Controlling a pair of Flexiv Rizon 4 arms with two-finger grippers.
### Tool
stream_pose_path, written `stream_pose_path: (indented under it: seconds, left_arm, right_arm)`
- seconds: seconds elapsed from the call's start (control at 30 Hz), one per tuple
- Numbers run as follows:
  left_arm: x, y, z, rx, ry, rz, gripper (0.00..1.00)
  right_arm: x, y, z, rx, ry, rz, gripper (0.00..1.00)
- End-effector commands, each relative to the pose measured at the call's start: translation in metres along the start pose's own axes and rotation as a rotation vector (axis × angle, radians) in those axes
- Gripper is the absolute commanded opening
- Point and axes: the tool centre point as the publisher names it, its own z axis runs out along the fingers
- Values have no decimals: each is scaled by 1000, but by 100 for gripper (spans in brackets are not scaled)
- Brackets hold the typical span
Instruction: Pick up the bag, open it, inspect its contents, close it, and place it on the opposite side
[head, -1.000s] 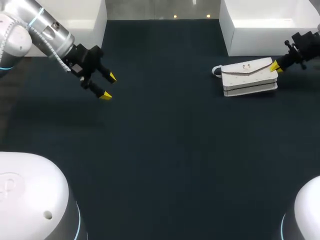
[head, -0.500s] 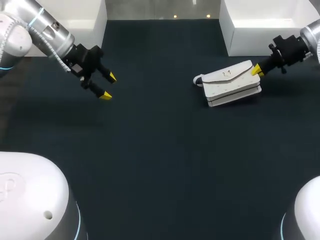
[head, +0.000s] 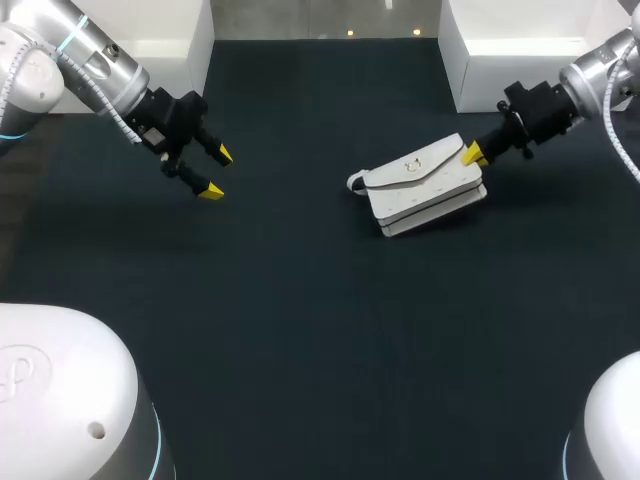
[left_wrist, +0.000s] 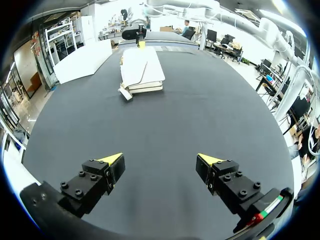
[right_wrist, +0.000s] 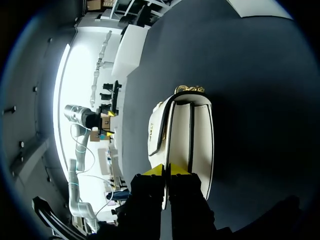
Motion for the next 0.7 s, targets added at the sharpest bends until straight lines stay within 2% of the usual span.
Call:
stream_pose_path:
  seconds: [0.03,0.63,0.7]
  left_arm:
    - [-1,1,1,3,1,1,100]
    - [-1,1,1,3,1,1,100]
    - [-1,1,1,3,1,1,100]
  right_arm:
    - [10,-10,23,-181,-9,12,0]
    - [12,-11,27,-186,-15,20,0]
    - [18,-16,41,-200,-33,17,0]
